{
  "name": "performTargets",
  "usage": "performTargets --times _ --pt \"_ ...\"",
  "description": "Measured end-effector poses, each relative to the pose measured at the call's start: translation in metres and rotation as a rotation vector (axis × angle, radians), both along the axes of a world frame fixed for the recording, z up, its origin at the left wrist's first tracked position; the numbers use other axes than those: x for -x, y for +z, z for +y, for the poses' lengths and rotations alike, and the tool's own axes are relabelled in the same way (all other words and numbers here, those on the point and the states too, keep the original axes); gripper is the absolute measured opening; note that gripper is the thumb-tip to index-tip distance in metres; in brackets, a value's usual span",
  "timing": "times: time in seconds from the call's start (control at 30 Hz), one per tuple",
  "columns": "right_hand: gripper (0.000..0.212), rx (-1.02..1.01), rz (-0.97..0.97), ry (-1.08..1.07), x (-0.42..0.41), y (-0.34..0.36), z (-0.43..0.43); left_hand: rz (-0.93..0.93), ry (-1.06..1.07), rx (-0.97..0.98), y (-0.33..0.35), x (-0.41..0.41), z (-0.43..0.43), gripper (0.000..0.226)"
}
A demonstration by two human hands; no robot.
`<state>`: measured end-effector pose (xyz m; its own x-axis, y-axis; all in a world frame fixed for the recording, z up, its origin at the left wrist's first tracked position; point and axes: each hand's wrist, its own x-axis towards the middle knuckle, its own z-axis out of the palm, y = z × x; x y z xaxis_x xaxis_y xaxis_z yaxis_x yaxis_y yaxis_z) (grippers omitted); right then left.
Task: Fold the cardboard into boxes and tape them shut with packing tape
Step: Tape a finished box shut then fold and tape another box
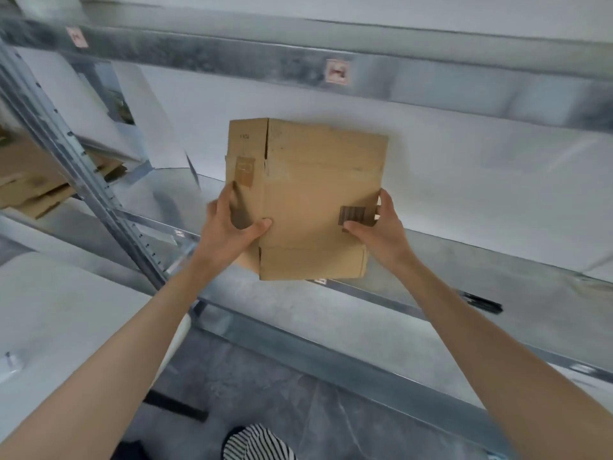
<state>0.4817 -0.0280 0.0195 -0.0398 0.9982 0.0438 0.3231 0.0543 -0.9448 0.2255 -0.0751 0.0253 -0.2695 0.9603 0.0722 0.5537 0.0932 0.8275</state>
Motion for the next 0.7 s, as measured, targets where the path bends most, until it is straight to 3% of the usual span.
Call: performTargets --times 0.2,0.57,0.7 --pt "0.069 0.012 0.06 -0.052 -0.096 0.001 -0.018 0.069 -0.111 -0.024 -0.003 -0.095 -0.019 0.123" --pt "0.076 0.008 0.052 -0.306 -0.183 -0.013 -0.054 0.112 -0.405 -0.023 -0.017 -0.193 -0.002 0.114" --pt "0.072 0.009 0.101 -0.333 -0.179 -0.025 -0.067 -0.076 -0.425 -0.011 -0.023 -0.211 0.0 0.101"
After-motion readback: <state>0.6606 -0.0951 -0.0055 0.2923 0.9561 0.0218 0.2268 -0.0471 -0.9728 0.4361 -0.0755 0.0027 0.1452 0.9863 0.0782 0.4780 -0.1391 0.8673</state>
